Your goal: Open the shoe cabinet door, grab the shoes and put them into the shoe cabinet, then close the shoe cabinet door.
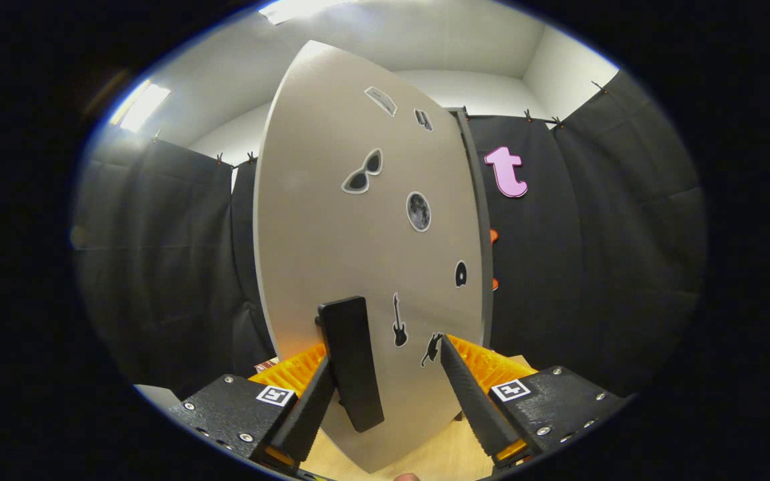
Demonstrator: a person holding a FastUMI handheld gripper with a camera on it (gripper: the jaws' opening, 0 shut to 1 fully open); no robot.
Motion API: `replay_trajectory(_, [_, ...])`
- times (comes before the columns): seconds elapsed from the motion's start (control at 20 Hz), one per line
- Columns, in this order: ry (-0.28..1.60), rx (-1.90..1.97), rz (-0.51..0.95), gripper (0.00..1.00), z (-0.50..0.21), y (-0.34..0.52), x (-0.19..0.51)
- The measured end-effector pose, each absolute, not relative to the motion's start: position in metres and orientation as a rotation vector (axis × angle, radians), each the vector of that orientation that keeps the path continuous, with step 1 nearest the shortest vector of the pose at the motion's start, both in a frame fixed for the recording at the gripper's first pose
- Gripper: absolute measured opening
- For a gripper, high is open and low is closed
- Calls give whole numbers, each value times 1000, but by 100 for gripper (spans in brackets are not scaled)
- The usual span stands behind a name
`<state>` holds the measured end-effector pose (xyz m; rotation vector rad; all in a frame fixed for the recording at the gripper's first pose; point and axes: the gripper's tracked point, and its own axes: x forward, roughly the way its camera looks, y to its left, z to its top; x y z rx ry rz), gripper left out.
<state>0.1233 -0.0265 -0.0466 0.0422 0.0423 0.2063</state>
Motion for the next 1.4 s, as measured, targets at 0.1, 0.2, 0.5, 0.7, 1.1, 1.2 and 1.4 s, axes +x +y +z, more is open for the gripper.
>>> replay_trajectory(0.1, [36, 6, 197, 94, -42, -12, 131])
replay_trajectory(0.2, [34, -4, 191, 95, -41, 2, 138])
replay_trajectory(0.5, [37, -25, 147, 96, -42, 25, 161])
replay_trajectory(0.7, [31, -40, 106, 95, -42, 32, 166])
replay_trajectory(1.1, [35, -21, 54, 93, -44, 44, 174])
replay_trajectory(1.2, [43, -20, 79, 93, -46, 57, 175])
replay_trajectory(1.4, [33, 10, 81, 94, -46, 59, 192])
